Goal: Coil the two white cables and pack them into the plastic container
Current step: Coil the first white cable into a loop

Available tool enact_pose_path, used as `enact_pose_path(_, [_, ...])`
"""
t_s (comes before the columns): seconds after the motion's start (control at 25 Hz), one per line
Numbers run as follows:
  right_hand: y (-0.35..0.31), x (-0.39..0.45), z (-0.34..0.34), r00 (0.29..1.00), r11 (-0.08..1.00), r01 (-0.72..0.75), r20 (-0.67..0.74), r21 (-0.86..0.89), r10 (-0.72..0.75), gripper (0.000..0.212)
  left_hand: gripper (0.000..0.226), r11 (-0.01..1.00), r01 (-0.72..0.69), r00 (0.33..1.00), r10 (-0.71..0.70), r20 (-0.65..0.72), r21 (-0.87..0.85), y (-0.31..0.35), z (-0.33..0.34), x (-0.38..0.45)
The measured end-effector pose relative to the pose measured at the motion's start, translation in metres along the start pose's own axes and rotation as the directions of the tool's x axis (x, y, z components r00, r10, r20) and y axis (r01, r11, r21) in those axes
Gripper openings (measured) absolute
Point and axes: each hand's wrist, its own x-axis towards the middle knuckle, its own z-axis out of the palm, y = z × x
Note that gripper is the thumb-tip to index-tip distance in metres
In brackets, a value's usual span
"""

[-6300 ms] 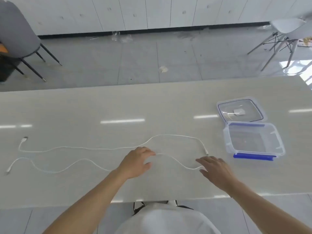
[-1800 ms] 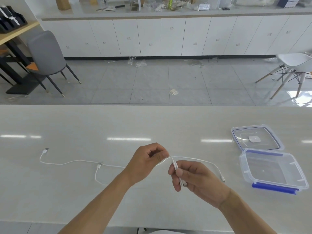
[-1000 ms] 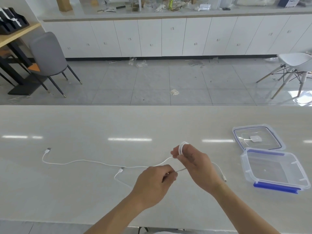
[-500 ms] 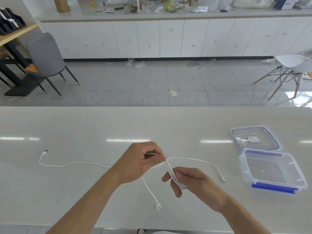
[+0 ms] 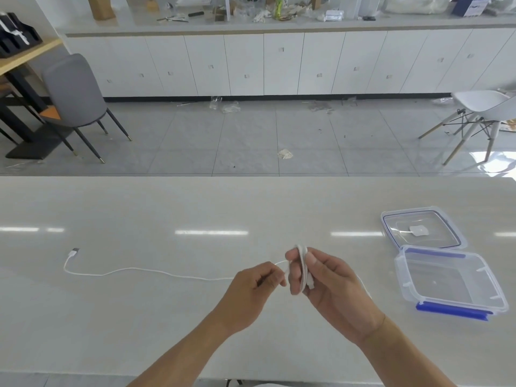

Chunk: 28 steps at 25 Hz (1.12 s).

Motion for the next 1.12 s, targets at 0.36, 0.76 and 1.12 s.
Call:
enact_pose_path(0.36, [0.006, 0.022, -0.014, 0.956, 0.920, 0.109, -0.214, -0.377, -0.201, 0.026, 0.020, 0.966, -0.029, 1.000, 0.029, 0.006, 0.258, 0.018, 0.015, -0.018])
enact_pose_path(0.76, [0.002, 0.002, -0.018, 0.997, 0.672, -0.013, 0.041, -0.741, 0.064, 0.023, 0.015, 0.868, -0.110, 0.992, 0.123, 0.004, 0.484, 0.064, -0.053, -0.009])
enact_pose_path(1.12, [-0.007, -0.007, -0.001, 0.986, 0.887, -0.043, 0.122, -0.460, 0.111, 0.027, 0.014, 0.992, -0.106, 0.994, 0.104, -0.032, -0.065, 0.053, -0.067, 0.015])
